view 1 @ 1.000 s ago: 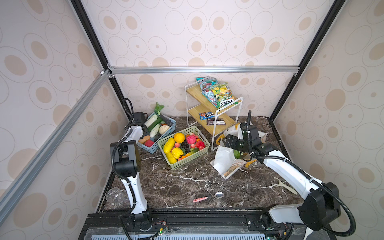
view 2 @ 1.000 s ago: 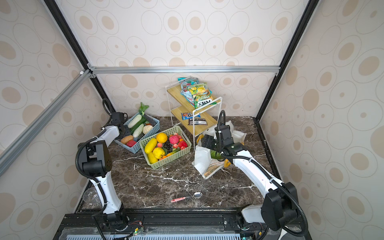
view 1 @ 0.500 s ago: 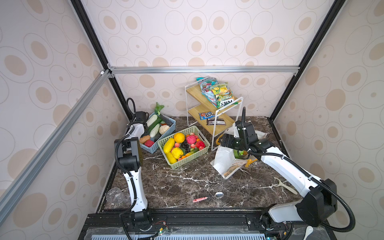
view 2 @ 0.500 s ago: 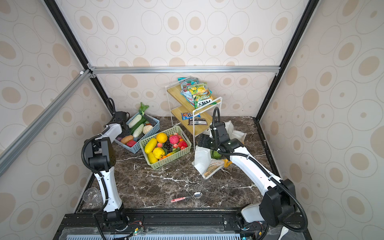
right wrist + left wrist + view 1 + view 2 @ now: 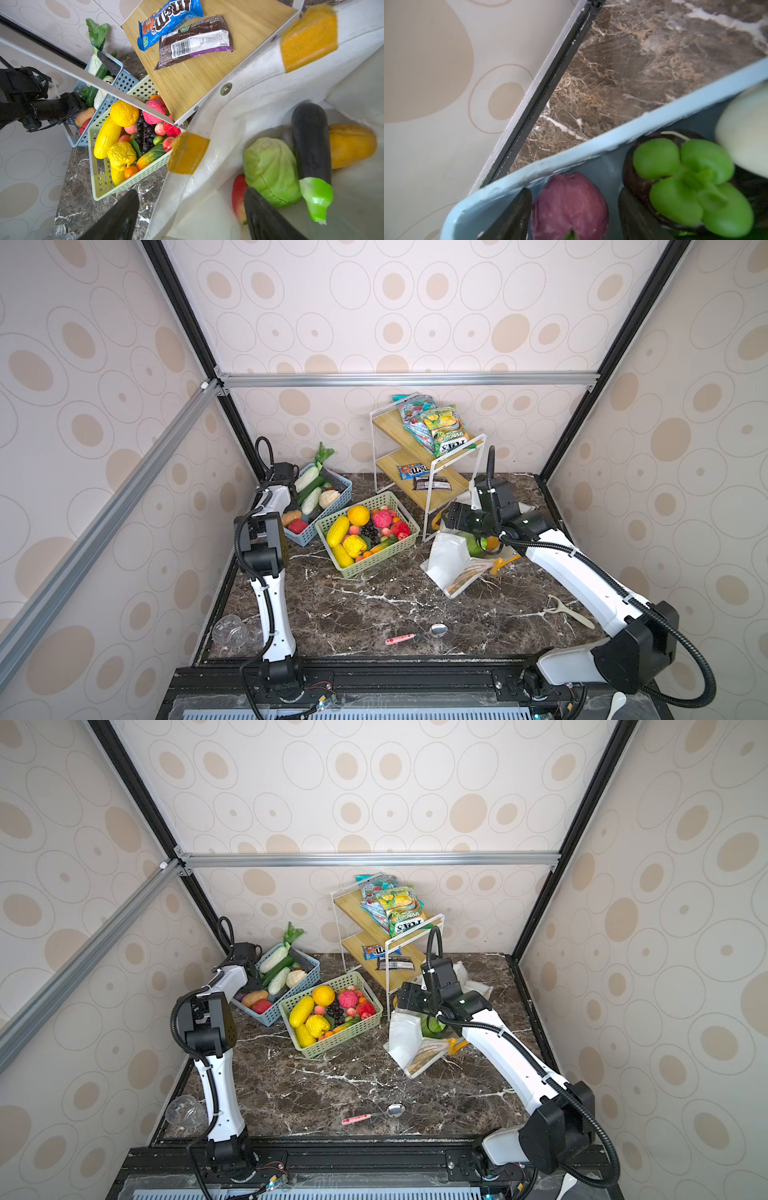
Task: Place the food into the grocery bag and tie it
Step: 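Reach the left gripper into the blue basket toward the purple cabbage, then grasp the purple cabbage with the left gripper and lift it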
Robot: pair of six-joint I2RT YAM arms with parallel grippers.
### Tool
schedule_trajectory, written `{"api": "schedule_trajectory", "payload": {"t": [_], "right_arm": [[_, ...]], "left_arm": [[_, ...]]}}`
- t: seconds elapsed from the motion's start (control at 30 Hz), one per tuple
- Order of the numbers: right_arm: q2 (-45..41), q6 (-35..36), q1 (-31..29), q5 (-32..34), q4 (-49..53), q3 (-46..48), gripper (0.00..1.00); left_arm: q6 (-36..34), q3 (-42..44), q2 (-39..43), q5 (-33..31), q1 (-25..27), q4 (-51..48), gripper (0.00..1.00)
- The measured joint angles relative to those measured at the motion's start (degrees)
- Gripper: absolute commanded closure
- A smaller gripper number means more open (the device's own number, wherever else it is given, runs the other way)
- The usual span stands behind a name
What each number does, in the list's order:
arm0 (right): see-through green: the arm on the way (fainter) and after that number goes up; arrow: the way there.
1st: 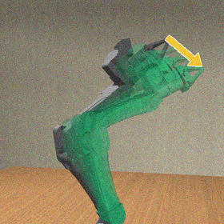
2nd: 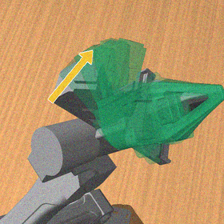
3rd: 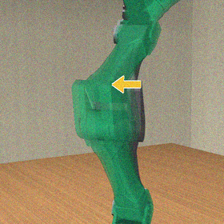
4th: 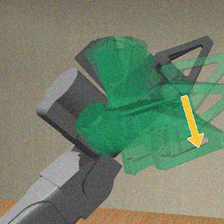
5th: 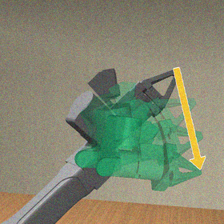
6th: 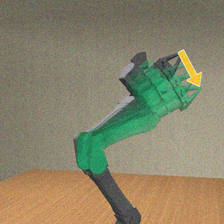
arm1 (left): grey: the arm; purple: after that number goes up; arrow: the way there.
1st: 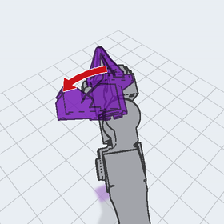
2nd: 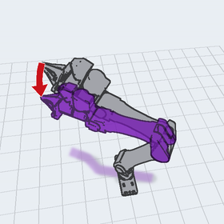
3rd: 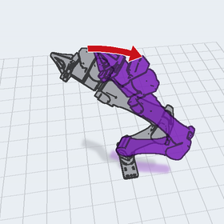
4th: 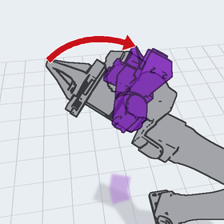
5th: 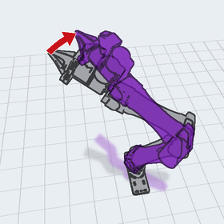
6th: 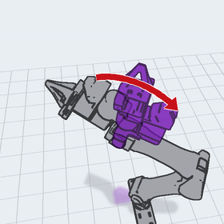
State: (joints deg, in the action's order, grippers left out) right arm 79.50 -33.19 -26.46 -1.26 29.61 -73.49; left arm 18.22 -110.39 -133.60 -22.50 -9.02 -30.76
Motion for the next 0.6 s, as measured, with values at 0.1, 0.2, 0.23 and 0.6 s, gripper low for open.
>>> {"api": "schedule_trajectory", "payload": {"t": [0.1, 0.2, 0.23, 0.6], "right_arm": [[0.0, -0.2, -0.3, 0.1, 1.2, -0.7, 0.18], [0.0, -0.2, -0.6, 0.2, 2.0, -1.6, 0.18], [0.1, -0.2, -0.7, 0.3, 2.2, -2.0, 0.18], [0.6, -0.1, -1.2, 1.1, 3.7, -3.8, 0.18]], "left_arm": [[1.4, -0.1, 0.0, 0.2, 0.0, -0.3, 0.32], [3.1, 0.2, 0.3, 1.0, 0.0, -0.2, 0.26], [3.7, 0.3, 0.5, 1.3, 0.0, -0.2, 0.24], [8.0, 2.7, 1.6, 3.8, -0.4, 2.3, 0.33]]}}
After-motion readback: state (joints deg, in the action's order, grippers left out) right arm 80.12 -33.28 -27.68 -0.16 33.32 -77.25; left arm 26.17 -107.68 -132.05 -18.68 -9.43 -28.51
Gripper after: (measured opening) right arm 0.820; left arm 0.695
